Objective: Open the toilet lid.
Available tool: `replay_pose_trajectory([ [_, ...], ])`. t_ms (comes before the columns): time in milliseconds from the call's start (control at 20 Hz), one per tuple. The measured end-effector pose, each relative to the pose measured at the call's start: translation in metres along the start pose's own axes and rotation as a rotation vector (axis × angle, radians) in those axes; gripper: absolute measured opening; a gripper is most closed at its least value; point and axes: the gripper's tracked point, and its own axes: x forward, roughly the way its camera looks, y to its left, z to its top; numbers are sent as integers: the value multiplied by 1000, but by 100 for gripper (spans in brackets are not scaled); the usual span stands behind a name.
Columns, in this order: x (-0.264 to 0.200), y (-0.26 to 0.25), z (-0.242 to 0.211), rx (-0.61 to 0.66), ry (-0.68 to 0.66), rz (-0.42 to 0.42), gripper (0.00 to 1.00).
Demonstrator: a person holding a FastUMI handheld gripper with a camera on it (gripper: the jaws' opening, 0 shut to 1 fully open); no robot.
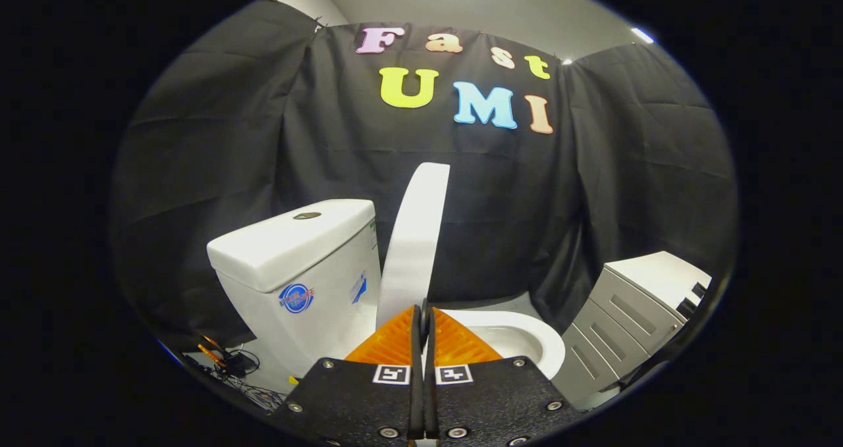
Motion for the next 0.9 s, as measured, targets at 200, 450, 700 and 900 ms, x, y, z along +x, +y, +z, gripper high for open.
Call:
replay_pose_trajectory([
  [200,1,27,3,-57,-9,-11,0],
  [450,-2,54,4,-108,-21,-19,0],
  [700,-3,83,7,-209,-48,-16,0],
  [900,1,91,10,-278,-63,-41,0],
])
